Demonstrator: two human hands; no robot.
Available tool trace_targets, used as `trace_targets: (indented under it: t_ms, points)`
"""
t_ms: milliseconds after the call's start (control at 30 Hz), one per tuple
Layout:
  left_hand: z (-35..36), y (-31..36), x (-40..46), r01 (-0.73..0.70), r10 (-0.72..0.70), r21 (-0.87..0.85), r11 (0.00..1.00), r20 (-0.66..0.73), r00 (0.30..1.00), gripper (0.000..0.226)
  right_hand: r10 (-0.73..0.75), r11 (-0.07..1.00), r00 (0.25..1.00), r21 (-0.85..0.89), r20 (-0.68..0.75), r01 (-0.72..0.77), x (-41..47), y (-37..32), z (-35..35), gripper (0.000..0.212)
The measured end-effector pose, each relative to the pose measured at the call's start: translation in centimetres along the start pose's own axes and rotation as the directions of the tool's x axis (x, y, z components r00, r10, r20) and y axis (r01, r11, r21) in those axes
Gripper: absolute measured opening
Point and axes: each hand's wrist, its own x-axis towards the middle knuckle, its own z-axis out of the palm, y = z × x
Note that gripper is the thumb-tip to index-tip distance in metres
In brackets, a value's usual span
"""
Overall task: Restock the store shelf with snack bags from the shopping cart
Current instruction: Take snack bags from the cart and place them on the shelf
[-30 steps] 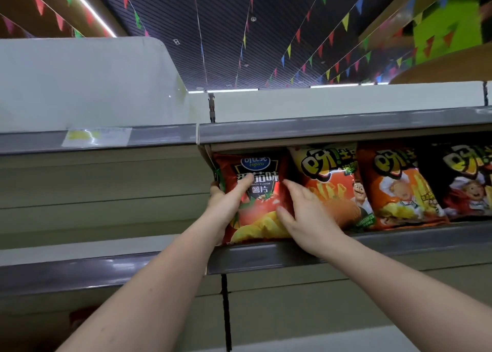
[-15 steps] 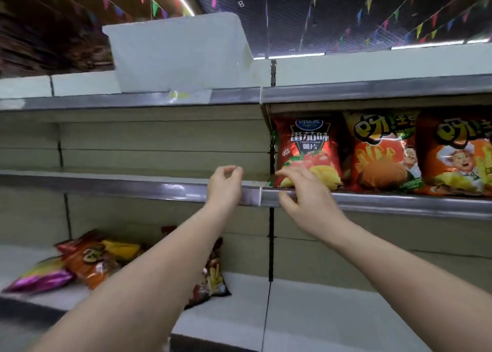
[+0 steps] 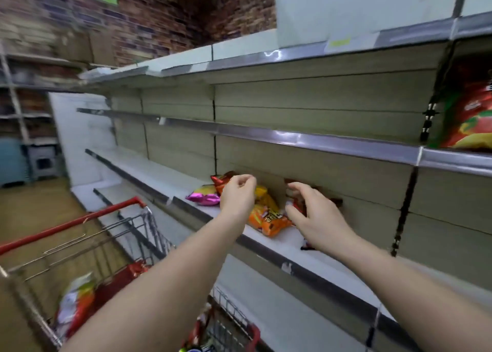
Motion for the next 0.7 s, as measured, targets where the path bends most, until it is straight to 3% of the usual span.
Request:
trace_targets:
  t_ms: [200, 333, 467, 700]
  points:
    - [-8.0, -6.8, 1.4, 0.166, -0.161, 0.043, 0.985, -0.103, 0.982, 0.017, -0.038, 0.999, 0.979, 0.031, 0.2, 0.033, 0.6, -3.1, 9.4, 0.046]
    - [-13.9, -12.1, 2.3, 0.269, -0.254, 0.103, 0.958, -0.141, 0.957, 0.022, 0.007, 0.993, 0.944, 0.105, 0.329, -0.044, 1.1, -5.0, 17.0, 0.046]
    - [-18.4, -17.9, 3.0, 0.384, -0.358, 0.119, 0.916, -0.193, 0.914, 0.007, 0.055, 0.991, 0.879, 0.08, 0.474, -0.105, 1.2, -6.1, 24.5, 0.046]
    - [-22.7, -26.9, 3.0, 0.612, -0.584, 0.116, 0.783, -0.205, 0.786, 0.011, 0.164, 0.966, 0.74, 0.046, 0.653, -0.254, 0.0, -5.4, 33.4, 0.044]
